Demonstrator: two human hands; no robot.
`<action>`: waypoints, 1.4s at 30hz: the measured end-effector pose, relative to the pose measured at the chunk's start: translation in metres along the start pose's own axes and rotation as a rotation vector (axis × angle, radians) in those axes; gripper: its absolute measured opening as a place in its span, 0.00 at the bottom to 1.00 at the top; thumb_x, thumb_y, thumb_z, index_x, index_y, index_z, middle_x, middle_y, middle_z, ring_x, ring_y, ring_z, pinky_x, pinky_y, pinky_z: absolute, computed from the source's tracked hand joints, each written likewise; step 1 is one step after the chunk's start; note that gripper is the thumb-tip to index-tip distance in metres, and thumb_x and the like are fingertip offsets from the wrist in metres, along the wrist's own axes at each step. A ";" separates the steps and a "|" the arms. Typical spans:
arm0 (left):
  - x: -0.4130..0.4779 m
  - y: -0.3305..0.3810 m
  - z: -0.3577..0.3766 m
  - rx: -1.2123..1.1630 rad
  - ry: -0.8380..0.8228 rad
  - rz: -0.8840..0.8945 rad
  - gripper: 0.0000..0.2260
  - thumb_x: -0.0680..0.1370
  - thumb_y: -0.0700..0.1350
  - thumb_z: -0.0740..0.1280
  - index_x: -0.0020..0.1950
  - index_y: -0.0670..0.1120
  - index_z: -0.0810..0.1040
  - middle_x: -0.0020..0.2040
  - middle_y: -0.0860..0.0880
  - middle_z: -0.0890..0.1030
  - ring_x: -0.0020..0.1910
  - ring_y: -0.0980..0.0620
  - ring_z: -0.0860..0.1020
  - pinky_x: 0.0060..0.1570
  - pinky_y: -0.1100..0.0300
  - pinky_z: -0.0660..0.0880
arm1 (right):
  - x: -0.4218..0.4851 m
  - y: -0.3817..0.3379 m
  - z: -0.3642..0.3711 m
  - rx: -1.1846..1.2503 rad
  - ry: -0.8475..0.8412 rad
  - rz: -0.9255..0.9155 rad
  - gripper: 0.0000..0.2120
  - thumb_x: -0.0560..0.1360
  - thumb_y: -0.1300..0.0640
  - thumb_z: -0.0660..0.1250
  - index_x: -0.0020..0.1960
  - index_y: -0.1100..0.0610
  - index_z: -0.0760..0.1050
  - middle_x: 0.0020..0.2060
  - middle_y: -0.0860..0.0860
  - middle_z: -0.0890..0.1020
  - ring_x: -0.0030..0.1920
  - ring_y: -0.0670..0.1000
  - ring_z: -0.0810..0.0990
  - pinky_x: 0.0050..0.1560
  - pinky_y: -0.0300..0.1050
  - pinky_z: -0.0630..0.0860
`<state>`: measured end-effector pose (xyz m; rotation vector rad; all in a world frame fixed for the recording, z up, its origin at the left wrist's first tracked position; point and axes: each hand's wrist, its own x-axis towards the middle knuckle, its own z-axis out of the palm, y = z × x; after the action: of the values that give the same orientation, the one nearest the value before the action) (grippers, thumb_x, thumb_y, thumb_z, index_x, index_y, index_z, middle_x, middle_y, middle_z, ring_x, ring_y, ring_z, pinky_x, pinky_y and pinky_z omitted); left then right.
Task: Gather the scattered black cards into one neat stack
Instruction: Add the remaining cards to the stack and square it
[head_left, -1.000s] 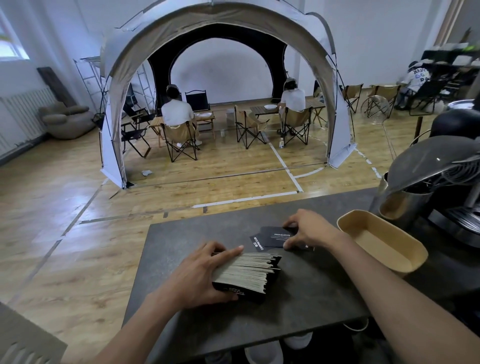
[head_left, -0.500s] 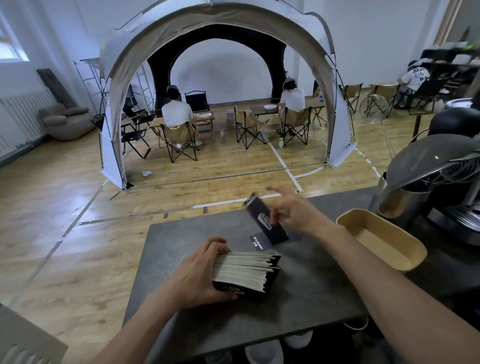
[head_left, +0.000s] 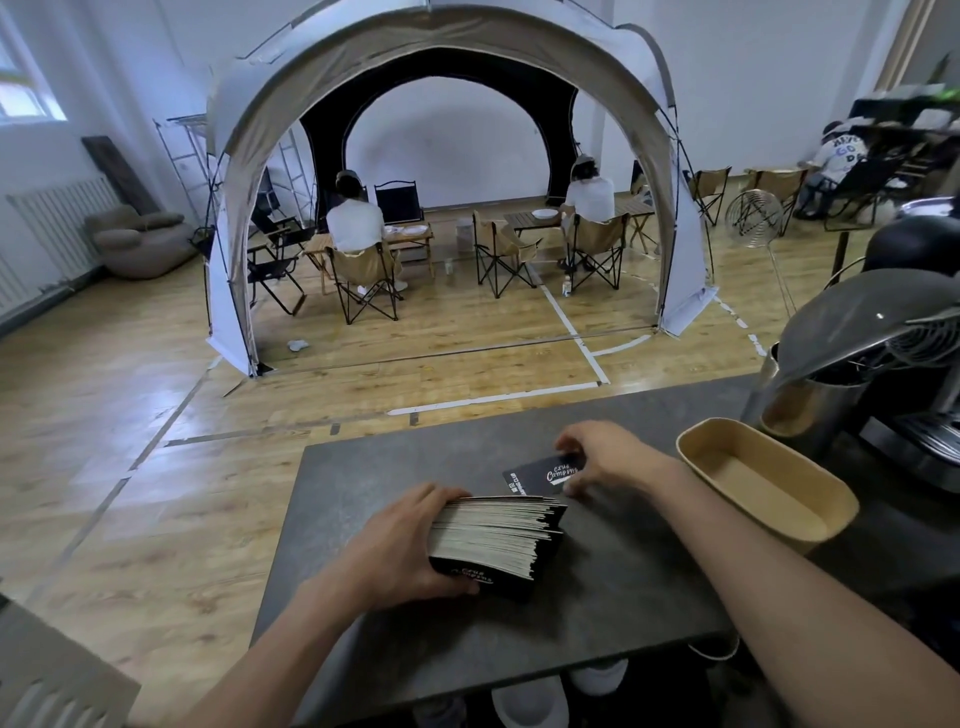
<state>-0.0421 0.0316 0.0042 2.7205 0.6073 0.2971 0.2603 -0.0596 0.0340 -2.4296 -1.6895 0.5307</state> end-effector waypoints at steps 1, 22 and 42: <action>0.000 0.000 0.000 0.000 -0.003 0.001 0.45 0.65 0.72 0.75 0.77 0.59 0.64 0.67 0.61 0.70 0.64 0.60 0.73 0.67 0.60 0.72 | -0.001 0.000 0.000 0.022 0.008 0.016 0.31 0.63 0.48 0.83 0.64 0.52 0.80 0.59 0.48 0.84 0.59 0.51 0.82 0.61 0.47 0.78; 0.019 0.029 0.034 -0.341 0.333 -0.306 0.53 0.58 0.57 0.87 0.79 0.50 0.67 0.68 0.57 0.68 0.67 0.60 0.69 0.65 0.78 0.61 | -0.034 -0.060 0.093 1.337 0.325 0.061 0.32 0.79 0.31 0.58 0.73 0.50 0.73 0.68 0.50 0.80 0.69 0.51 0.77 0.73 0.58 0.70; 0.031 0.035 0.010 0.361 -0.068 -0.136 0.49 0.77 0.68 0.66 0.83 0.41 0.47 0.75 0.44 0.65 0.73 0.46 0.67 0.73 0.53 0.66 | -0.054 -0.045 0.040 -0.188 0.044 -0.349 0.52 0.74 0.36 0.60 0.82 0.57 0.32 0.81 0.51 0.34 0.80 0.47 0.32 0.82 0.50 0.41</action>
<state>0.0013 0.0129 0.0114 2.9930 0.8982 0.0645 0.1894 -0.0966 0.0221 -2.1633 -2.1663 0.2806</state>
